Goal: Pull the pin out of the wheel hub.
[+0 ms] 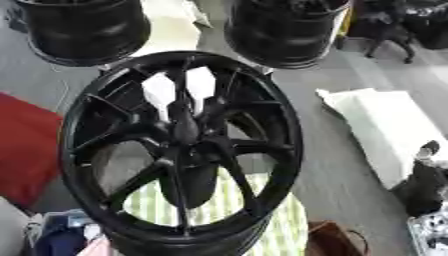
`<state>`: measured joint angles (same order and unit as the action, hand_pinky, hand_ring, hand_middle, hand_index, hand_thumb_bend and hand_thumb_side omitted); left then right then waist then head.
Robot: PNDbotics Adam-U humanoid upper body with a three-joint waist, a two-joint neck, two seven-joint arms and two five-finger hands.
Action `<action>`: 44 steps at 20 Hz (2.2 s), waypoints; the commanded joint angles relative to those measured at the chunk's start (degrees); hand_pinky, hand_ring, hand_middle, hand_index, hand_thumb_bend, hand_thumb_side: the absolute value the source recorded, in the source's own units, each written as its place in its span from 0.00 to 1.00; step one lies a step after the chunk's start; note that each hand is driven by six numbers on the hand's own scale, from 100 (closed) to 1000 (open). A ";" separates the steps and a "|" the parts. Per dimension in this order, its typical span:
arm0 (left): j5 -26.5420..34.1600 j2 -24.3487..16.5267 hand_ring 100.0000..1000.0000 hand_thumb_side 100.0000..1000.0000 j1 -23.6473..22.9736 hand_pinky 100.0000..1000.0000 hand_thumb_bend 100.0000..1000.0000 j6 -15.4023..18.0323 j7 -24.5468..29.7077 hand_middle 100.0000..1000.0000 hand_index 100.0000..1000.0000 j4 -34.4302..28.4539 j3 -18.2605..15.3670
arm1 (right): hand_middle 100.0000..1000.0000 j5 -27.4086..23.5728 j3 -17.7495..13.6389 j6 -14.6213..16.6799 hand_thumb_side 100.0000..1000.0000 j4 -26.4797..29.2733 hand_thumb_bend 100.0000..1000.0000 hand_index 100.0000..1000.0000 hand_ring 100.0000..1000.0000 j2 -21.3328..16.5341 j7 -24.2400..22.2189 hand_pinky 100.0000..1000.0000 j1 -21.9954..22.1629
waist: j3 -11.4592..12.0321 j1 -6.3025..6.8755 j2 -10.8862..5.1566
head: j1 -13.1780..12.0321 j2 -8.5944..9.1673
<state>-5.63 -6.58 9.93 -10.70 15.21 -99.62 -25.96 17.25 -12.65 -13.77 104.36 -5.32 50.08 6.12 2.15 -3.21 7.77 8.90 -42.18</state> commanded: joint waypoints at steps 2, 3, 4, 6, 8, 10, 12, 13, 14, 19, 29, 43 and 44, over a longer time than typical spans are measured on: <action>-0.12 -0.64 0.51 0.56 0.39 0.51 0.00 0.20 0.42 0.47 0.89 -1.54 0.35 | 0.77 0.40 0.02 -1.97 0.06 0.70 0.23 0.63 0.35 -1.24 1.88 0.05 -0.05 | 0.07 0.18 -1.03 | 0.24 0.40; -0.07 -0.65 0.52 0.56 0.42 0.51 0.00 0.24 0.44 0.47 0.89 -1.64 0.32 | 0.77 0.39 0.08 -1.97 0.06 0.66 0.23 0.63 0.35 -1.25 1.88 0.05 -0.04 | 0.10 0.19 -1.07 | 0.16 0.41; -0.02 -0.70 0.52 0.56 0.46 0.51 0.00 0.28 0.45 0.47 0.89 -1.75 0.27 | 0.77 0.38 0.10 -1.95 0.06 0.64 0.23 0.63 0.35 -1.27 1.88 0.05 -0.05 | 0.08 0.22 -1.07 | 0.17 0.49; 0.17 -0.96 0.52 0.56 0.73 0.51 0.00 0.41 0.47 0.47 0.89 -1.94 0.28 | 0.77 0.40 0.02 -1.95 0.06 0.64 0.23 0.63 0.35 -1.32 1.88 0.05 -0.09 | 0.03 0.25 -1.06 | 0.30 0.49; 0.56 -1.56 0.52 0.56 1.26 0.51 0.00 0.75 0.60 0.47 0.89 -2.18 0.46 | 0.77 0.38 0.02 -1.96 0.06 0.62 0.23 0.63 0.35 -1.33 1.88 0.05 -0.06 | 0.07 0.28 -1.08 | 0.28 0.34; 1.39 -2.83 0.53 0.56 2.10 0.51 0.00 1.34 0.57 0.47 0.89 -2.19 0.77 | 0.77 0.37 0.18 -1.94 0.06 0.58 0.23 0.63 0.35 -1.46 1.88 0.05 -0.03 | 0.05 0.38 -1.11 | 0.17 0.39; 3.08 -5.16 0.53 0.54 3.77 0.52 0.00 2.39 0.60 0.48 0.89 -1.85 1.43 | 0.77 0.44 0.21 -1.97 0.06 0.59 0.23 0.63 0.35 -1.66 1.88 0.05 -0.03 | -0.05 0.54 -1.18 | 0.23 0.29; 4.21 -7.00 0.54 0.53 5.15 0.52 0.00 3.36 0.66 0.48 0.89 -1.57 2.00 | 0.77 0.49 0.19 -2.00 0.06 0.59 0.23 0.63 0.35 -1.74 1.88 0.05 0.00 | -0.14 0.65 -1.28 | 0.22 0.24; 5.44 -9.02 0.54 0.52 6.61 0.52 0.00 4.66 0.75 0.49 0.89 -0.99 2.70 | 0.77 0.54 0.17 -2.01 0.06 0.57 0.23 0.63 0.35 -1.76 1.88 0.05 0.04 | -0.20 0.75 -1.37 | 0.20 0.26; 11.42 -21.25 0.58 0.45 16.74 0.56 0.00 17.37 5.68 0.56 0.89 4.73 9.41 | 0.77 0.74 0.06 -1.84 0.06 0.33 0.23 0.63 0.35 -2.05 1.88 0.05 0.26 | -0.59 1.56 -1.84 | 0.25 0.56; 11.91 -33.53 0.64 0.46 40.21 0.69 0.09 53.62 33.62 0.70 0.93 25.37 32.62 | 0.77 1.09 0.45 -1.55 0.06 -0.16 0.23 0.63 0.35 -3.06 1.88 0.05 0.92 | -1.69 2.96 -3.05 | 0.42 0.21; -7.85 -25.63 0.60 0.38 53.01 0.72 0.22 62.67 36.76 0.69 0.91 34.73 55.61 | 0.77 1.53 -0.09 -1.20 0.06 -0.45 0.23 0.63 0.35 -3.94 1.88 0.05 1.41 | -2.73 4.85 -3.93 | 1.01 0.16; -8.53 -25.76 0.60 0.37 53.00 0.72 0.22 62.67 36.76 0.69 0.91 34.90 56.12 | 0.77 1.57 -0.22 -1.21 0.06 -0.44 0.23 0.63 0.35 -3.99 1.88 0.06 1.46 | -2.70 4.98 -3.98 | 1.08 0.13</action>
<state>-13.19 -31.46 61.27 31.83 32.15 -64.60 29.71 18.31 -12.40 -13.53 103.30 -7.87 50.32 7.64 -0.56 1.91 4.74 9.79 -42.22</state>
